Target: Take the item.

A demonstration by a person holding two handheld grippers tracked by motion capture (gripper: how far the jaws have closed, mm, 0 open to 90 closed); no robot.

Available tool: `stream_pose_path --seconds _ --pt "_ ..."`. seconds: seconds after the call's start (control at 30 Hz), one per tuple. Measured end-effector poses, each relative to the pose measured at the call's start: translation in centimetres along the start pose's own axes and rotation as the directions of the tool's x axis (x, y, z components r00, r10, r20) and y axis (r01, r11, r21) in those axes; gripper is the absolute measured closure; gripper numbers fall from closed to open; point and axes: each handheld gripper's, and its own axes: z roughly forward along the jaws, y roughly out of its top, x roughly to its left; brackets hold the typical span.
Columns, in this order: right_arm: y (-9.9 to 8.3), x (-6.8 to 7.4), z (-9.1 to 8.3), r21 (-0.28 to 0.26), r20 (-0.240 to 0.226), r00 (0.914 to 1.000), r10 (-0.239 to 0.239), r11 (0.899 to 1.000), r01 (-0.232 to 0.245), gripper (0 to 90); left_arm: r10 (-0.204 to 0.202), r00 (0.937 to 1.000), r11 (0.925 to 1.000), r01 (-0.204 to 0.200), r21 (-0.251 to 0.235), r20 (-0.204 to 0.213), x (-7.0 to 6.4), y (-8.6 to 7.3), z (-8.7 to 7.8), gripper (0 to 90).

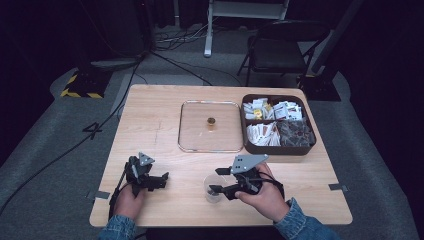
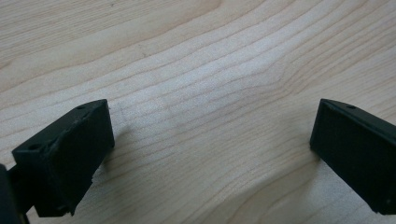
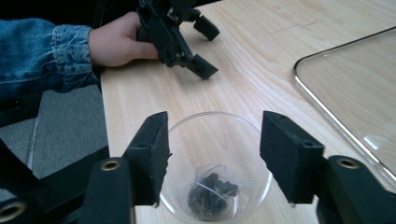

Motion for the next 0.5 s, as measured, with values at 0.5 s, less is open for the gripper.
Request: stream_pose_path --seconds 0.5 --pt "0.0 -1.9 -4.6 -0.094 0.105 0.9932 0.052 0.995 -0.042 33.2 0.012 0.9999 0.9999 -0.012 0.003 0.007 0.1 0.1 0.1 0.0"
